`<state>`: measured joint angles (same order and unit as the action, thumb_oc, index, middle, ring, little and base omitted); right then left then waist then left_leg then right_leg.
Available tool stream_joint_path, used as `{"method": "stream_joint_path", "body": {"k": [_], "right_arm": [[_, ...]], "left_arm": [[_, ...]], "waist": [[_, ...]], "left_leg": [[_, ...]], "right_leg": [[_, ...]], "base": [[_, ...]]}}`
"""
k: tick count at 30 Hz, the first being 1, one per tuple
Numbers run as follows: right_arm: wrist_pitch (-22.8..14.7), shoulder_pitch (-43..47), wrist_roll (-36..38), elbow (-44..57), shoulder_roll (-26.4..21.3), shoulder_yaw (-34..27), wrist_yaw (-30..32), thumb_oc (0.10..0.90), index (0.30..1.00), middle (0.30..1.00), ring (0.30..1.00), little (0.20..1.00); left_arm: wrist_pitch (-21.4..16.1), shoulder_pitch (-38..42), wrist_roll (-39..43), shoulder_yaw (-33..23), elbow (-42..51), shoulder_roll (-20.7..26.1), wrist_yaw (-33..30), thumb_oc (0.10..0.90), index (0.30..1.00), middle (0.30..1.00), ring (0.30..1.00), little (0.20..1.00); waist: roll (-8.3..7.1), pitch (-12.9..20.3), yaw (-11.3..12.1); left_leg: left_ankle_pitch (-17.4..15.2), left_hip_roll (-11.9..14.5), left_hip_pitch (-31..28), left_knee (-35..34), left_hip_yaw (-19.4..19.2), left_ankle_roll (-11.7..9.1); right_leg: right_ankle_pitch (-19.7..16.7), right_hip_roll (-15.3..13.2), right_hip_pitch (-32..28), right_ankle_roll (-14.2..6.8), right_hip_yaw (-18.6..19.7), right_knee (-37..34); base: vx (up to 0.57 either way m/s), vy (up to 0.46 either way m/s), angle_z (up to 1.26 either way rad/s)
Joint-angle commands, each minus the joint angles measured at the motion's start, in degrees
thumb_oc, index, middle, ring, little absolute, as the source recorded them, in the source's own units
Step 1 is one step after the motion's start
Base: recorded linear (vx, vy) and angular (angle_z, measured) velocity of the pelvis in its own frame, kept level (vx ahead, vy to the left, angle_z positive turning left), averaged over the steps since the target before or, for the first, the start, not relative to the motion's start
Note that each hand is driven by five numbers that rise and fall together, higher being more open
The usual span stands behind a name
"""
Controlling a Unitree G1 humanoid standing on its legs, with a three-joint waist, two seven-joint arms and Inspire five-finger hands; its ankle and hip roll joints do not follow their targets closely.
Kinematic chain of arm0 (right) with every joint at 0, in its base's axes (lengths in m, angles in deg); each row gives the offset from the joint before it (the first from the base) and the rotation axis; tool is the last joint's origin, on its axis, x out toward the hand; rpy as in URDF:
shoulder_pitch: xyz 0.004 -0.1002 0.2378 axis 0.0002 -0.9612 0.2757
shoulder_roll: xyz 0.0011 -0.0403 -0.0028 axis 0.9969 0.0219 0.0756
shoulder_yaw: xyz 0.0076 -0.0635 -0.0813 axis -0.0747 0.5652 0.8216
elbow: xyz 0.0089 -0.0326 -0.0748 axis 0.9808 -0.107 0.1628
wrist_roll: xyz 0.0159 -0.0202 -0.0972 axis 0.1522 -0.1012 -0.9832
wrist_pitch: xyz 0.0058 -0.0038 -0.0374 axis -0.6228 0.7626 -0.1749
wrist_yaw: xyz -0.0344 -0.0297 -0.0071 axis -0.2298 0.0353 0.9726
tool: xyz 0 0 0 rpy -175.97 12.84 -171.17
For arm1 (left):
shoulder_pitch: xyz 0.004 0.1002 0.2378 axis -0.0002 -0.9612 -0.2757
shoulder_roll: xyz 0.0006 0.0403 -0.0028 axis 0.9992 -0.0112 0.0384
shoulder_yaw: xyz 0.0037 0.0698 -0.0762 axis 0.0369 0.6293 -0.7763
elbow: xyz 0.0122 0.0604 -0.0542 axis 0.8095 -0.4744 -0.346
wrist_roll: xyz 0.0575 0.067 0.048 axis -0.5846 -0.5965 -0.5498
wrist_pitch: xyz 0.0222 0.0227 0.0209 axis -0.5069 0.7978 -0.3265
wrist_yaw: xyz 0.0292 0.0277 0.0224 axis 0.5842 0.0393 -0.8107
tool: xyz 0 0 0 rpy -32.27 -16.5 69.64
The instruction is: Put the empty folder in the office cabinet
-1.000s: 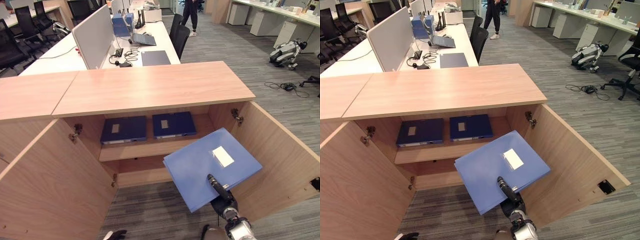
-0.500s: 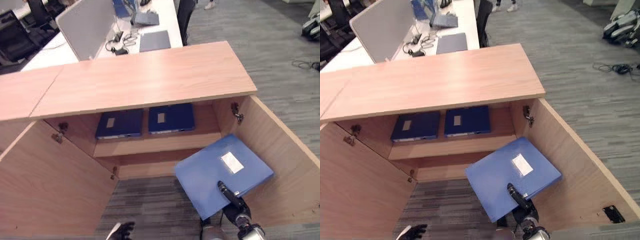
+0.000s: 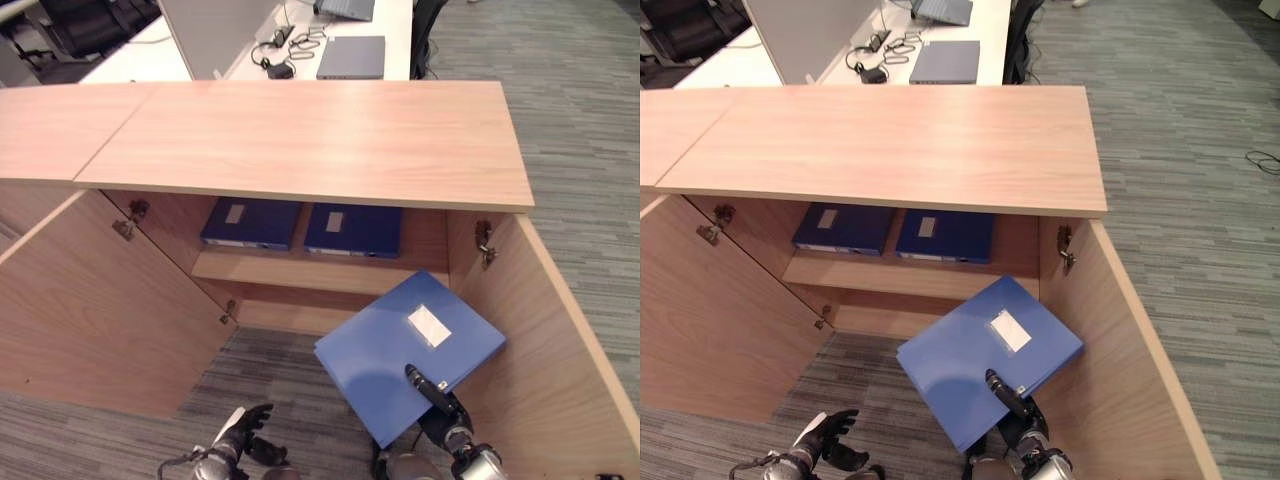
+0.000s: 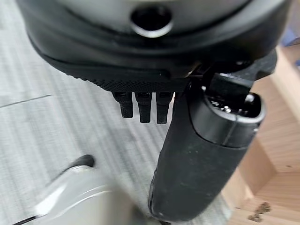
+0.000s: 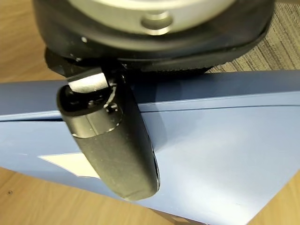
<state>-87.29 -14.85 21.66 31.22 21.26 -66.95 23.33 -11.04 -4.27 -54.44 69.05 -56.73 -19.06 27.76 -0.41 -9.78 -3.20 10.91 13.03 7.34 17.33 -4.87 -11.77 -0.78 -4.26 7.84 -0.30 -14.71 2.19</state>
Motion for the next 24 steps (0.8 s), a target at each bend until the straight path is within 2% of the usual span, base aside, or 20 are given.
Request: {"method": "stream_joint_path", "body": {"k": [1, 2, 5, 8, 11, 13, 14, 16, 19, 24], "right_arm": [[-5.53, 1.85, 4.34, 7.54, -4.92, -7.73, -2.10, 0.400, 0.300, 0.300, 0.300, 0.300], [-5.53, 1.77, 4.32, 7.60, -4.95, -7.73, -2.07, 0.400, 0.300, 0.300, 0.300, 0.300], [-5.44, 1.48, 4.05, 8.15, -5.23, -7.50, -1.99, 0.400, 0.300, 0.300, 0.300, 0.300], [-5.07, 1.58, 3.54, 6.58, -5.07, -7.32, -2.01, 0.400, 0.300, 0.300, 0.300, 0.300], [-4.28, 2.11, 3.00, 4.55, -4.72, -7.03, -2.29, 0.400, 0.300, 0.300, 0.300, 0.300], [-4.25, 2.19, 3.14, 4.41, -4.64, -7.04, -2.34, 0.400, 0.300, 0.300, 0.300, 0.300], [-4.42, 2.65, 3.01, 4.17, -4.91, -7.01, -2.16, 0.400, 0.300, 0.300, 0.300, 0.300], [-3.97, 2.83, 2.98, 3.31, -4.56, -7.18, -2.18, 0.400, 0.300, 0.300, 0.300, 0.300], [-3.48, 2.27, 2.64, 1.78, -3.62, -8.33, -2.35, 0.400, 0.300, 0.300, 0.300, 0.300], [-3.26, 2.97, 1.34, 1.46, -1.29, -7.91, -1.83, 0.400, 0.300, 0.300, 0.300, 0.300]], "left_arm": [[-1.32, -1.16, -0.41, -2.57, -0.75, 2.44, -0.34, 0.800, 0.900, 0.900, 0.900, 0.900], [-1.39, -1.11, -0.42, -2.53, -0.89, 2.38, -0.38, 0.800, 0.900, 0.900, 0.900, 0.900], [-1.42, -1.23, -0.11, -2.49, -1.44, 1.86, -0.52, 0.800, 0.900, 0.900, 0.900, 0.900], [-1.29, -2.54, 0.55, -2.23, 0.65, 1.87, -0.28, 0.800, 0.900, 0.900, 0.900, 0.900], [-1.23, -3.44, 1.08, -1.96, 1.07, 1.63, -0.11, 0.800, 0.900, 0.900, 0.900, 0.900], [-1.20, -3.38, 0.89, -1.45, 0.87, 1.50, -0.02, 0.800, 0.900, 0.900, 0.900, 0.900], [-1.12, -3.19, 0.74, -0.69, 1.36, 1.54, 0.06, 0.800, 0.900, 0.900, 0.900, 0.900], [-1.07, -3.02, 0.36, -0.37, 1.22, 1.38, 0.47, 0.800, 0.900, 0.900, 0.900, 0.900], [-1.04, -3.25, -1.17, -0.07, 1.12, 1.56, 1.06, 0.800, 0.900, 0.900, 0.900, 0.900], [-1.05, -3.15, -0.87, -0.09, 3.17, 3.88, 1.43, 0.800, 0.900, 0.900, 0.900, 0.900]], "waist": [[0.55, 0.52, -1.08], [0.53, 0.48, -1.08], [0.93, 0.32, 0.42], [1.43, 0.36, 1.87], [2.45, 1.27, 2.73], [2.57, 1.54, 2.79], [2.09, 1.30, 3.29], [2.00, 1.35, 3.32], [2.28, 1.96, 3.28], [0.07, 2.97, 3.59]], "left_leg": [[-1.68, 4.07, -4.21, -2.46, -3.38, 2.32], [-1.93, 3.98, -4.43, -2.46, -3.47, 2.39], [-1.57, 3.75, -1.34, -11.33, -2.05, 1.10], [-0.37, 3.55, -0.32, -16.64, 2.38, 0.24], [-0.63, 3.43, -1.68, -21.64, 6.78, -0.94], [-0.33, 3.48, -0.70, -22.20, 7.35, -1.21], [-0.97, 2.91, 1.47, -22.33, 7.98, -1.26], [-1.27, 2.82, 1.93, -22.33, 7.80, -1.02], [-1.36, 2.37, 2.06, -22.33, 4.95, -0.77], [-4.02, -2.93, 0.85, -22.33, 2.18, 2.73]], "right_leg": [[-0.68, -3.01, -4.76, -5.27, 4.71, -3.77], [-0.57, -3.12, -5.02, -5.40, 4.71, -3.90], [0.15, -3.42, -7.57, -6.62, 5.55, -5.12], [0.97, -3.54, -10.39, -7.48, 6.93, -6.17], [1.51, -3.45, -11.18, -8.26, 8.33, -6.54], [1.63, -3.63, -11.06, -8.63, 8.42, -6.72], [2.11, -4.27, -11.69, -9.02, 9.37, -7.02], [2.43, -4.57, -12.11, -9.46, 9.77, -7.12], [2.08, -6.77, -12.43, -11.15, 10.18, -7.19], [0.17, -12.49, -10.85, -13.59, 11.86, -4.76]], "base": [[0.21, 0.086, 0.03], [0.21, 0.097, 0.14], [0.19, 0.117, 0.16], [0.21, 0.145, 0.09], [0.22, 0.193, -0.56], [0.16, 0.213, 0.10], [0.16, 0.220, -0.26], [0.14, 0.205, -0.06], [0.15, 0.309, -0.27], [0.14, 0.306, -0.07]]}}
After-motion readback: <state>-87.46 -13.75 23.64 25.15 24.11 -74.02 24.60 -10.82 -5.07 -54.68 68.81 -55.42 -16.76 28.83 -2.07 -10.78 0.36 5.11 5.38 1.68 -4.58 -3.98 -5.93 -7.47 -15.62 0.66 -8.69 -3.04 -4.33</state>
